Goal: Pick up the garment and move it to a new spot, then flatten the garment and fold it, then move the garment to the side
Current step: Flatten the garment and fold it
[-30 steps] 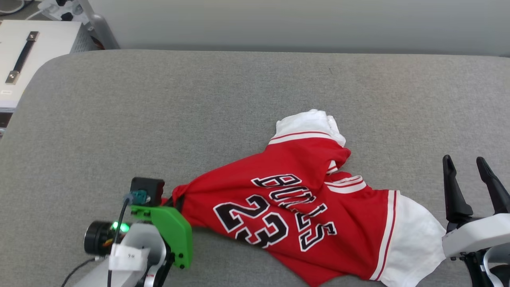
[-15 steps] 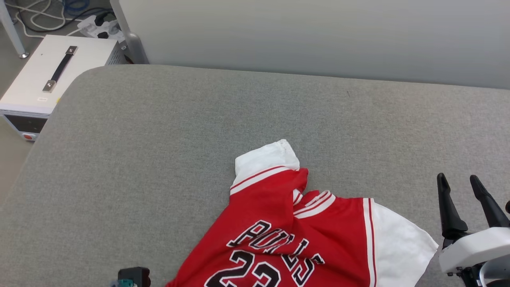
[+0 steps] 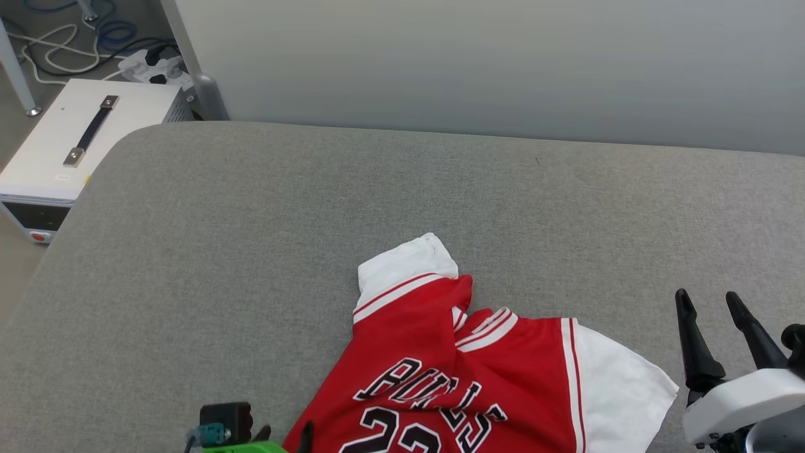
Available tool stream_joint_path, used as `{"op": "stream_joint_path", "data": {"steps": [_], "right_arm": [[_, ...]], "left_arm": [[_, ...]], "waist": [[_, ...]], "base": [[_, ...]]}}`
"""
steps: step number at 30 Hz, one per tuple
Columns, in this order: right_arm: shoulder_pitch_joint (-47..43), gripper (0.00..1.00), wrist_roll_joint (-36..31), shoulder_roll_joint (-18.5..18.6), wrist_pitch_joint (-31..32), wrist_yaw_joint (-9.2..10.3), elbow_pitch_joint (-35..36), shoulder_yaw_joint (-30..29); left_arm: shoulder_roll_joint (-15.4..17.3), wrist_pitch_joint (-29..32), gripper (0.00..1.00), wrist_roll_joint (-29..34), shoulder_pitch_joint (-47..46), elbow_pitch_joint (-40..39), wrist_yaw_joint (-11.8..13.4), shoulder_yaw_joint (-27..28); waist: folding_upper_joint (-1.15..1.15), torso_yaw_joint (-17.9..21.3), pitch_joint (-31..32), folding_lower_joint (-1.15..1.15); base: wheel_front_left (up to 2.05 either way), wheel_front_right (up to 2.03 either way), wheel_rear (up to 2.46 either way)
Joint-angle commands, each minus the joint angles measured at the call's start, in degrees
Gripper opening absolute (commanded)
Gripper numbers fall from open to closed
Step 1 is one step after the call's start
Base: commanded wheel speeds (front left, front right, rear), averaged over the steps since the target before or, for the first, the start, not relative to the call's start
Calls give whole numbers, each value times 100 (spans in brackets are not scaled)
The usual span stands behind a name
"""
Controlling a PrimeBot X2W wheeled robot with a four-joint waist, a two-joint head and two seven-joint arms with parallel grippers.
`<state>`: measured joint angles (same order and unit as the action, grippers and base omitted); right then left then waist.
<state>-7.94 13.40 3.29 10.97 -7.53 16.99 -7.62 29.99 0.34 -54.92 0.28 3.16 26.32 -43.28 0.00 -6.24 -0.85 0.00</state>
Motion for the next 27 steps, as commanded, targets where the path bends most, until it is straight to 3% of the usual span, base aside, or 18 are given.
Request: {"op": "stream_joint_path", "data": {"steps": [1,11,20,24,27], "right_arm": [[-50,100,22,-23,21,4,-5,14],[-73,100,-8,-30,60,4,17,38],[-80,100,42,-21,194,4,5,90],[-96,100,223,83,491,4,-112,25],[-100,100,592,421,1175,4,-421,-160]], "left_arm": [[19,-133,100,147,-190,-43,-18,68],[234,-939,100,968,-774,-608,170,249],[393,-1176,100,1439,-1135,-1013,358,336],[458,-1146,100,1438,-1234,-1116,393,422],[483,-1110,100,1331,-1308,-1224,441,581]], "waist": [[0,34,34,0],[0,132,104,0],[0,236,-1,0],[0,259,-143,0],[0,237,-404,0]], "base": [[0,0,0],[0,0,0],[0,0,0],[0,0,0],[0,0,0]]}}
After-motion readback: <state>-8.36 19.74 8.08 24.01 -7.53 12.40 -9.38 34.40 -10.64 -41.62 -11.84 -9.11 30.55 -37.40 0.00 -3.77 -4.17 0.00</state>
